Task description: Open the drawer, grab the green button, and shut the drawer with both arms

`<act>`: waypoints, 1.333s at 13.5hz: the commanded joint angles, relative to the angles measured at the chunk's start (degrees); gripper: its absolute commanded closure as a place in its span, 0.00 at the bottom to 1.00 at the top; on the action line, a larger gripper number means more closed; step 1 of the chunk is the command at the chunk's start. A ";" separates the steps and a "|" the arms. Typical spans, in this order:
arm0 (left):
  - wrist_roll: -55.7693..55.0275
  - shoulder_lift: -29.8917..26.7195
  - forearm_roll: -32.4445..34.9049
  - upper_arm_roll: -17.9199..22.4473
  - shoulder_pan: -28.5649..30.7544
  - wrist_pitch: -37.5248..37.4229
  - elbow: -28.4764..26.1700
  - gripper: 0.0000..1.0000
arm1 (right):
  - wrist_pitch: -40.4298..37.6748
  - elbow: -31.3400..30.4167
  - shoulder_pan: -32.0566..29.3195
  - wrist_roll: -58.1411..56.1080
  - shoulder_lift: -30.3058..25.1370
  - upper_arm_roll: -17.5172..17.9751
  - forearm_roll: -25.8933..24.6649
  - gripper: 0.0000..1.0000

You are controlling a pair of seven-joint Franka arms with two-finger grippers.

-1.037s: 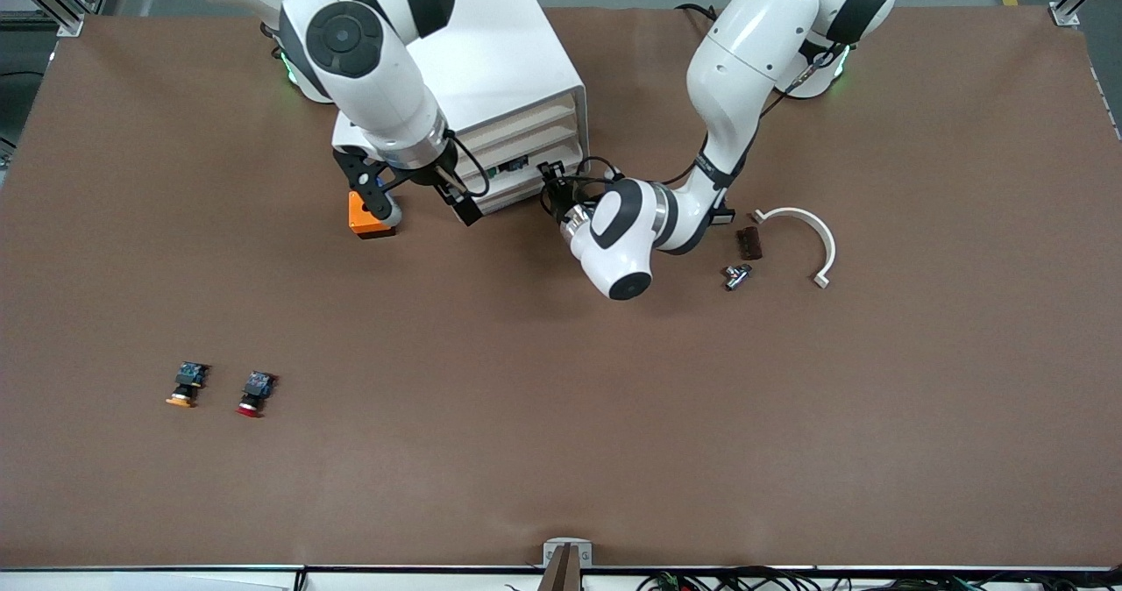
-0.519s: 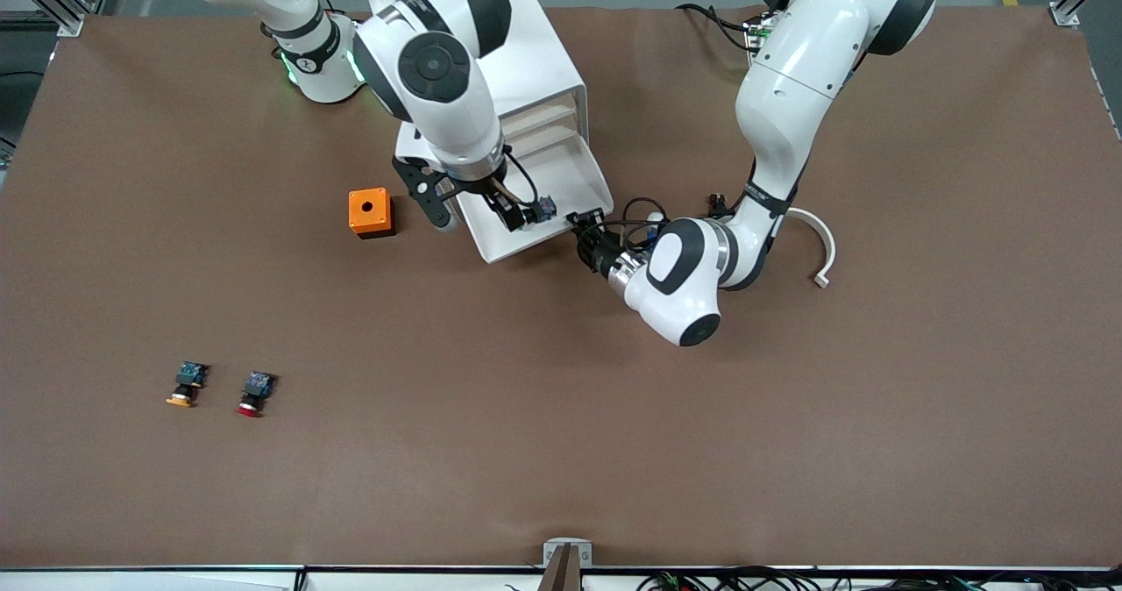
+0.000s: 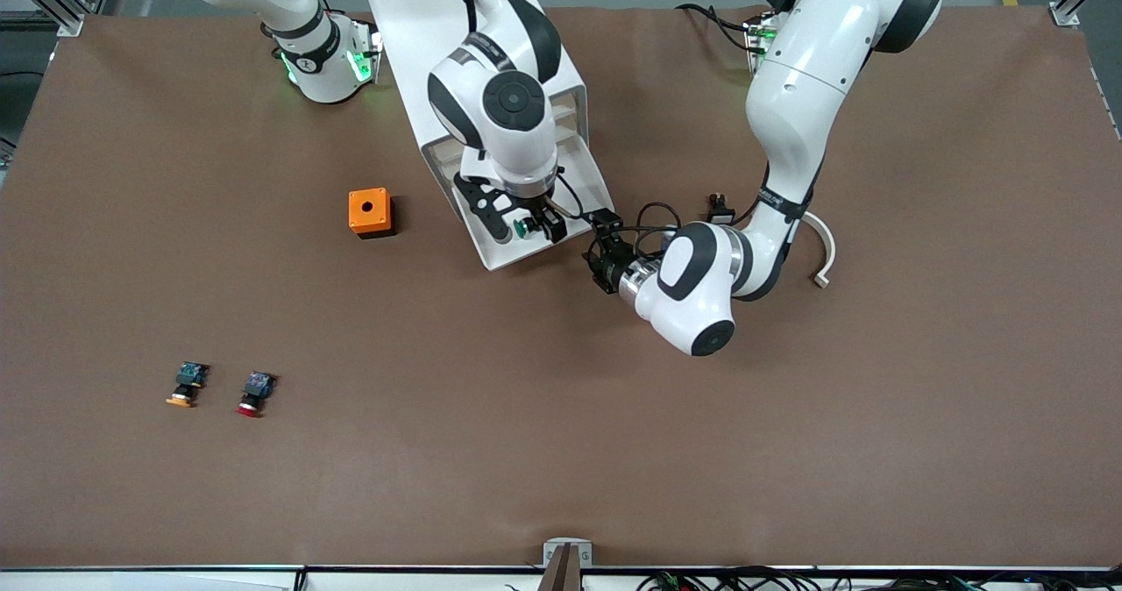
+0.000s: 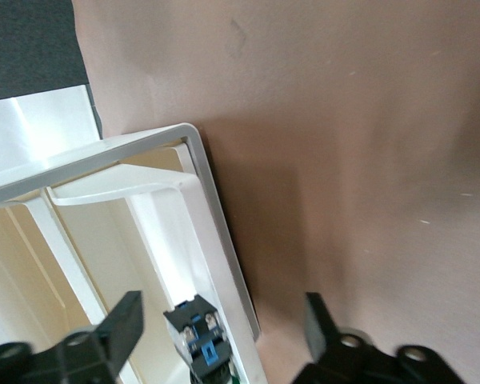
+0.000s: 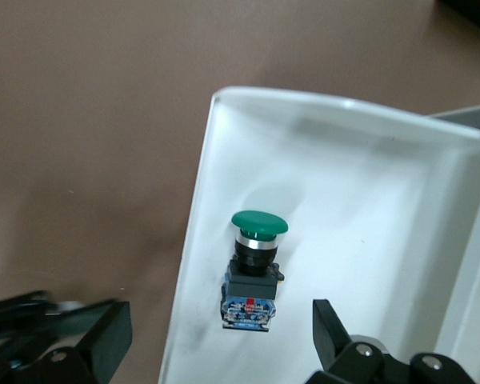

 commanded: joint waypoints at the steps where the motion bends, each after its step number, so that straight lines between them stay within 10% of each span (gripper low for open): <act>1: 2.09 -1.41 2.19 1.45 3.27 -1.15 1.75 0.00 | 0.07 1.23 1.87 2.50 2.09 -0.55 -1.42 0.00; 9: 14.64 -3.79 6.94 14.72 4.42 -1.15 3.43 0.00 | 0.86 0.35 2.67 2.68 4.55 -0.64 -3.97 0.02; 18: 16.42 -8.61 20.57 14.82 3.10 -1.15 3.43 0.00 | 1.57 -0.62 2.67 2.68 4.90 -0.55 -3.79 0.32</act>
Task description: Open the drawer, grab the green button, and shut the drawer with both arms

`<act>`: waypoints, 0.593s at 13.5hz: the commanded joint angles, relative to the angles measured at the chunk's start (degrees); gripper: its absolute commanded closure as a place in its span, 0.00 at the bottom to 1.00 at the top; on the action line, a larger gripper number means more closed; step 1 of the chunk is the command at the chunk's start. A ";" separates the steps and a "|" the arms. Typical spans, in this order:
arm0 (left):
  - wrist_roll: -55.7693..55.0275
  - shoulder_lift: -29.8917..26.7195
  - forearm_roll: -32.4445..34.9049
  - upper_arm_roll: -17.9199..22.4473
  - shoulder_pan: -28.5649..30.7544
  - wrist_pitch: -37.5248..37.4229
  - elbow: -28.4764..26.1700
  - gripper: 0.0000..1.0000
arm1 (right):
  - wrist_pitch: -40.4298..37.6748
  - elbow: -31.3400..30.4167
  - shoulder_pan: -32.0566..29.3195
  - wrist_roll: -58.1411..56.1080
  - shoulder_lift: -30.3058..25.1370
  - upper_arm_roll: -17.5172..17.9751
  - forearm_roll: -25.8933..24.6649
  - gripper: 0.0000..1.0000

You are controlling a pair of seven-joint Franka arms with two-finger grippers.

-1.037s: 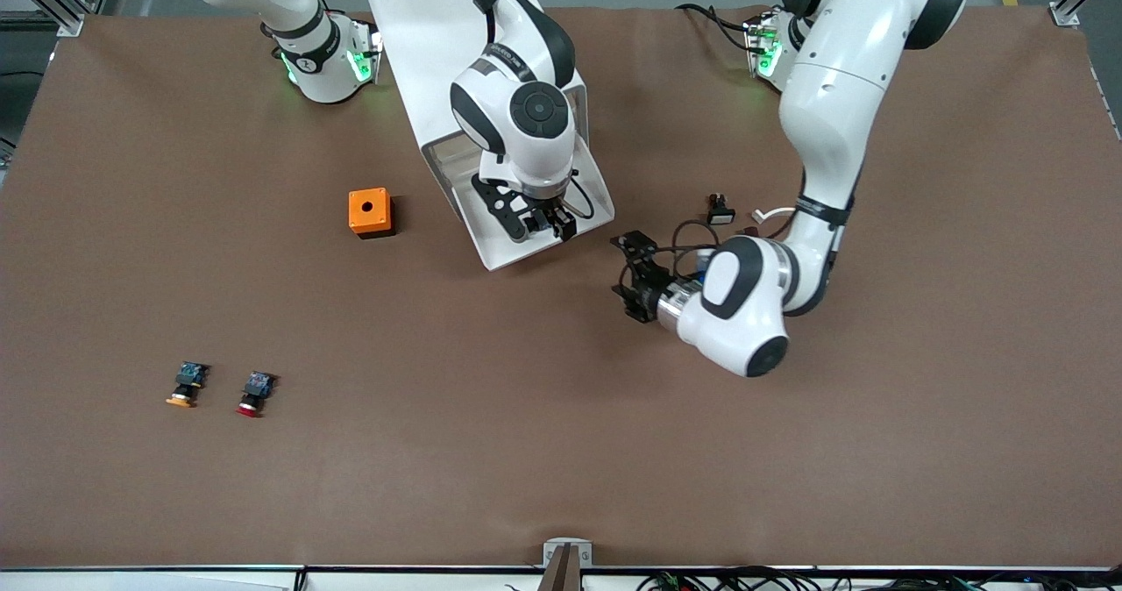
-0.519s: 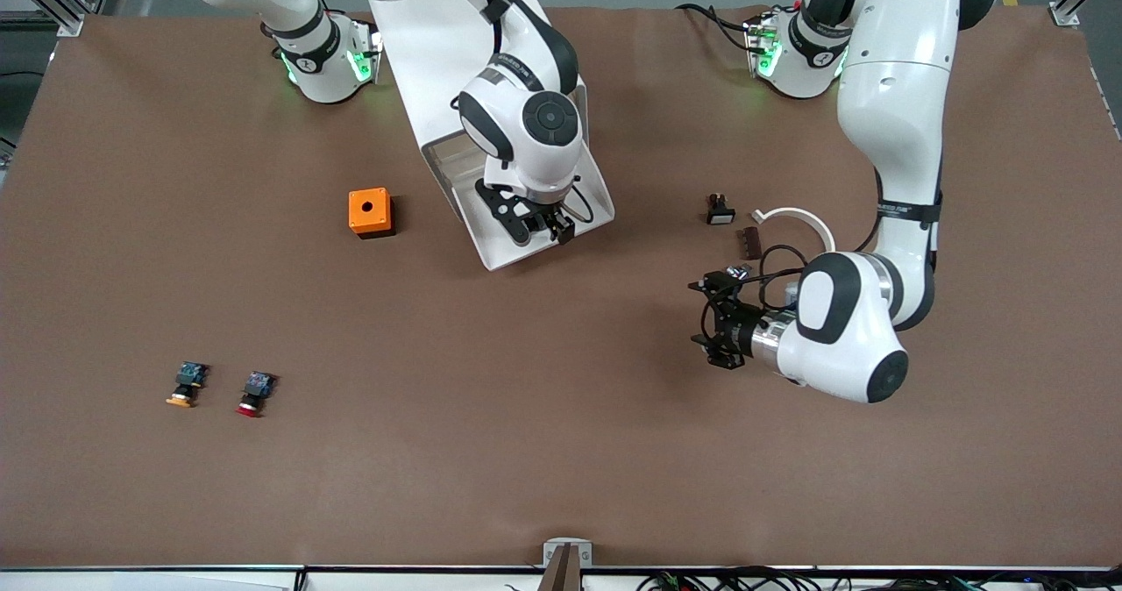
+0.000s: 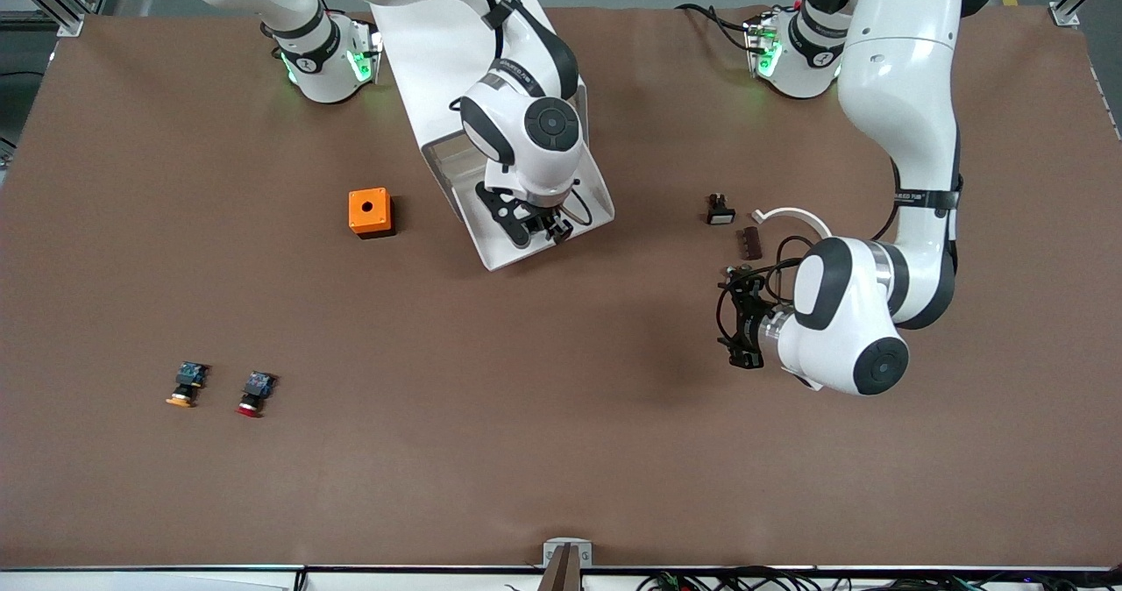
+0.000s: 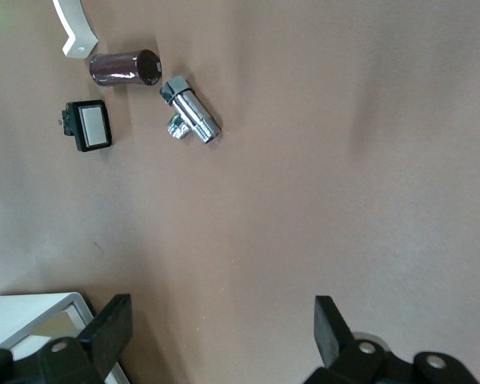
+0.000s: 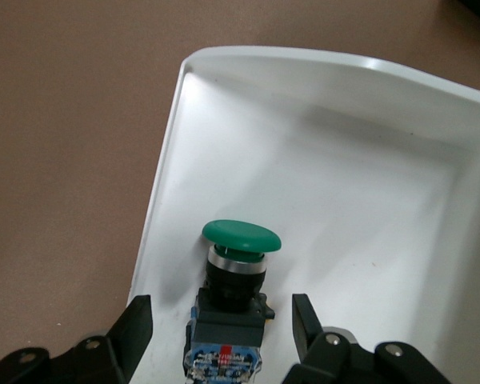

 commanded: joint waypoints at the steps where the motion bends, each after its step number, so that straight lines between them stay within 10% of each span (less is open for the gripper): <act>1: 1.20 -3.07 2.42 0.28 -0.46 -0.58 -0.70 0.00 | 0.78 -0.46 0.83 1.21 0.10 -0.45 -0.61 0.39; 6: 1.73 -3.52 3.22 0.36 -0.72 2.49 -0.70 0.00 | 2.01 -0.20 1.54 3.15 0.10 -0.36 0.09 0.98; 8: 2.43 -3.61 3.22 0.54 -0.72 2.50 -0.70 0.00 | 1.93 0.67 1.10 3.24 -0.07 -0.36 0.18 1.00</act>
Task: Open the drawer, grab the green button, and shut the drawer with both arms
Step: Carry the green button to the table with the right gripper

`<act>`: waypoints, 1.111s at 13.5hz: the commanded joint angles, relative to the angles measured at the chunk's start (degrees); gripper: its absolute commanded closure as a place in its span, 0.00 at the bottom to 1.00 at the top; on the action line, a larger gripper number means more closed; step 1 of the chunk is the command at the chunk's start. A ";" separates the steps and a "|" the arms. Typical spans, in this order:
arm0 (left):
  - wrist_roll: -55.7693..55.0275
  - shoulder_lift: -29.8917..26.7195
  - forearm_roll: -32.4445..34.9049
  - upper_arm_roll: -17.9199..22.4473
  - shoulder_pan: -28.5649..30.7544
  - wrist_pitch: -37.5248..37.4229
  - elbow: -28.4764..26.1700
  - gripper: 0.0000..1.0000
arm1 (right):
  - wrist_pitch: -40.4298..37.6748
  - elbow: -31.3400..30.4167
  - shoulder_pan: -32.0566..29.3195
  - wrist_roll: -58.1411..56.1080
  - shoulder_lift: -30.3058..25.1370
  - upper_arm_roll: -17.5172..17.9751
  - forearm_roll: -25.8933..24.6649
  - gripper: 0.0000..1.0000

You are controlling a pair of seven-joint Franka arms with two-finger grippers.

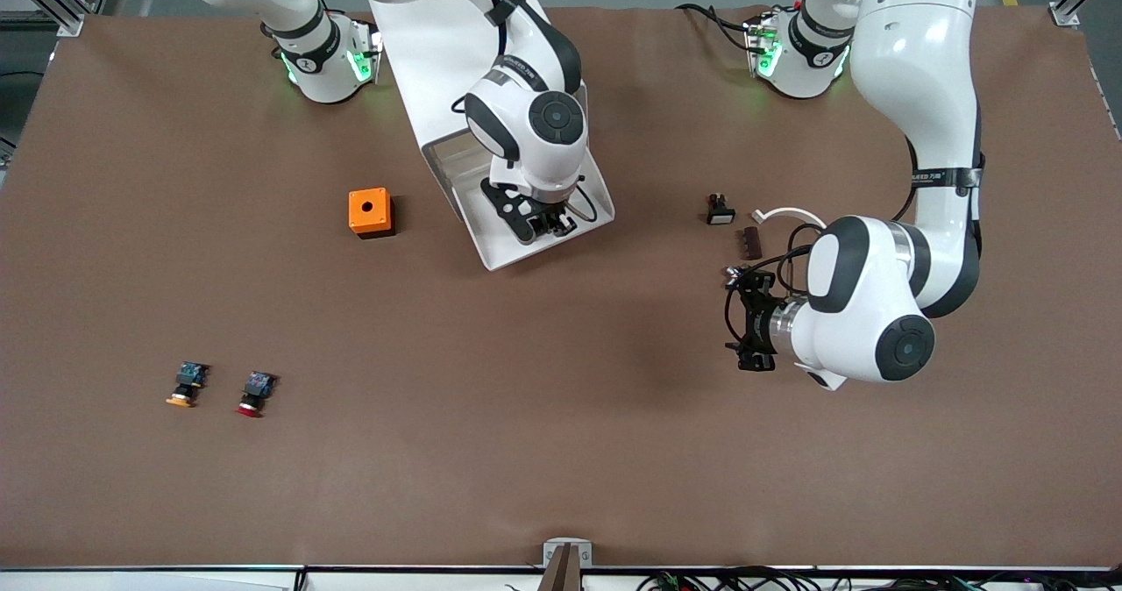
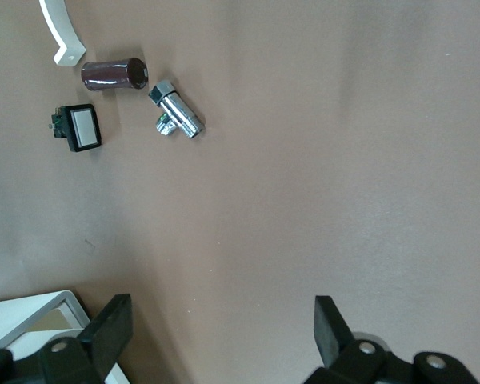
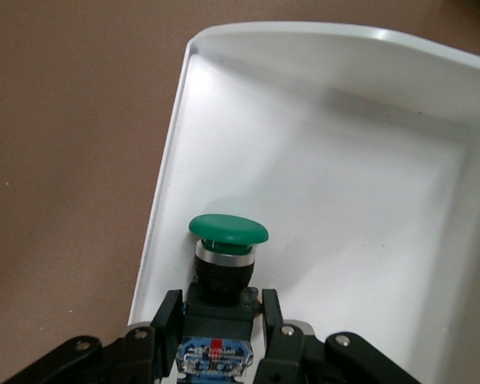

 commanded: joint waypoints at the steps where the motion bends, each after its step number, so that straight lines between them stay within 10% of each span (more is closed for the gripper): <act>1: 3.28 -0.80 1.27 0.14 -0.57 0.91 -0.73 0.00 | 0.03 1.62 -0.22 0.43 -0.19 -0.45 0.17 1.00; 15: 33.43 2.63 1.53 -0.74 -13.30 13.47 -1.52 0.00 | 0.72 -0.65 -28.24 -73.55 -4.06 -0.53 0.61 1.00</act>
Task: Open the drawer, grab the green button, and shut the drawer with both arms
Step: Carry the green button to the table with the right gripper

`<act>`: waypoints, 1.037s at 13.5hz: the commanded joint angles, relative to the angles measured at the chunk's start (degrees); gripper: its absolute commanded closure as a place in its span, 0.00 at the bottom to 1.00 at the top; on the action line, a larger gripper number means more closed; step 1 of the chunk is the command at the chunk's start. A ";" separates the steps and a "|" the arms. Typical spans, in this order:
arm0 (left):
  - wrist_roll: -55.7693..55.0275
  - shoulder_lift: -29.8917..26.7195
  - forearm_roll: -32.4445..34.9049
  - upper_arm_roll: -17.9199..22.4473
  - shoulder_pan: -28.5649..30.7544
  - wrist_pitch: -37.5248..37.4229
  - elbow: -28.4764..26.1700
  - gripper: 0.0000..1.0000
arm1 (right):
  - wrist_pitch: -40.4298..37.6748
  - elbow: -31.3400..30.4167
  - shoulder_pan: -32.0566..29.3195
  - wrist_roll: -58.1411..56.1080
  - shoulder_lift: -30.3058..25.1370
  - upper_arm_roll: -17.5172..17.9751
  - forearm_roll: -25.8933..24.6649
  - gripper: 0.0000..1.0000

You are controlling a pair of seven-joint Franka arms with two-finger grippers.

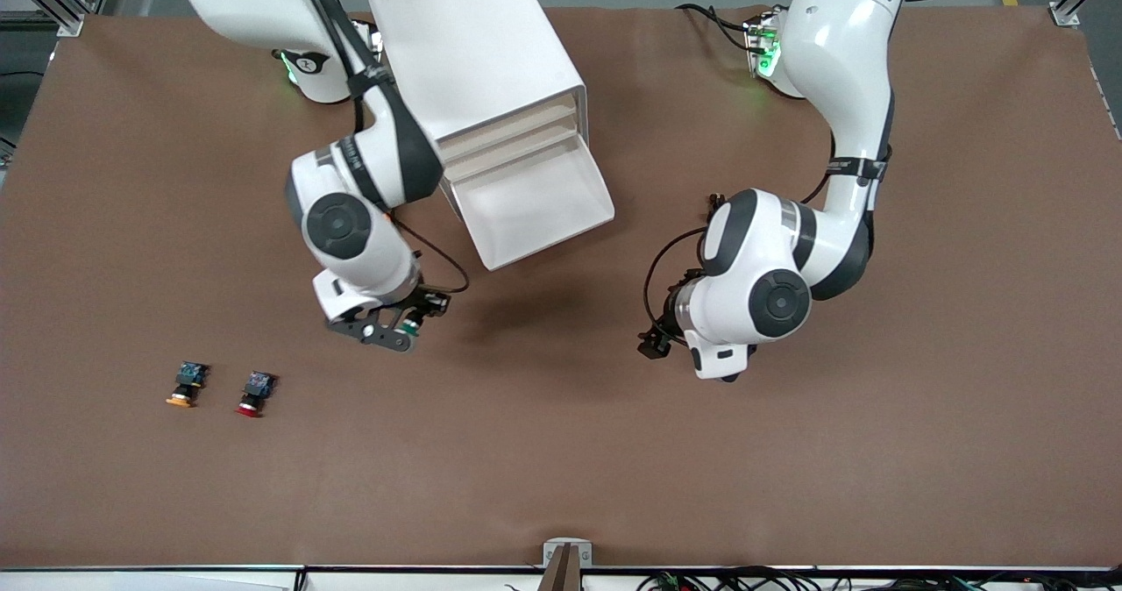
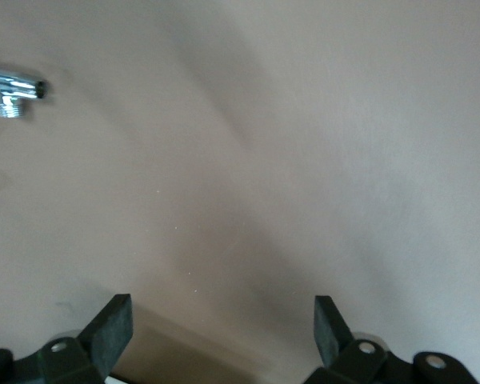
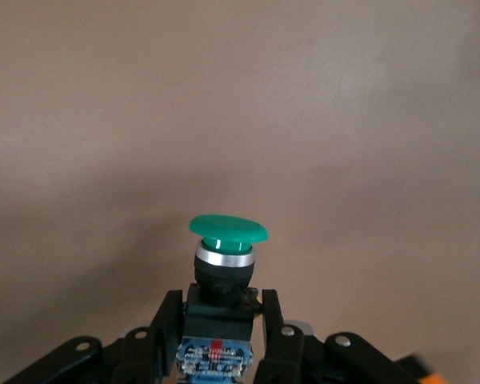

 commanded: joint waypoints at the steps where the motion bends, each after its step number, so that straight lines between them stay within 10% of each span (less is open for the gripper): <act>1: 4.97 1.09 2.58 -0.03 -3.58 2.33 -0.63 0.00 | 3.20 -2.24 -4.48 -7.91 0.02 1.18 0.48 1.00; 14: 14.04 2.76 2.77 -3.89 -15.89 7.08 -5.38 0.01 | 9.81 6.97 -18.30 -23.31 15.75 1.09 -0.49 1.00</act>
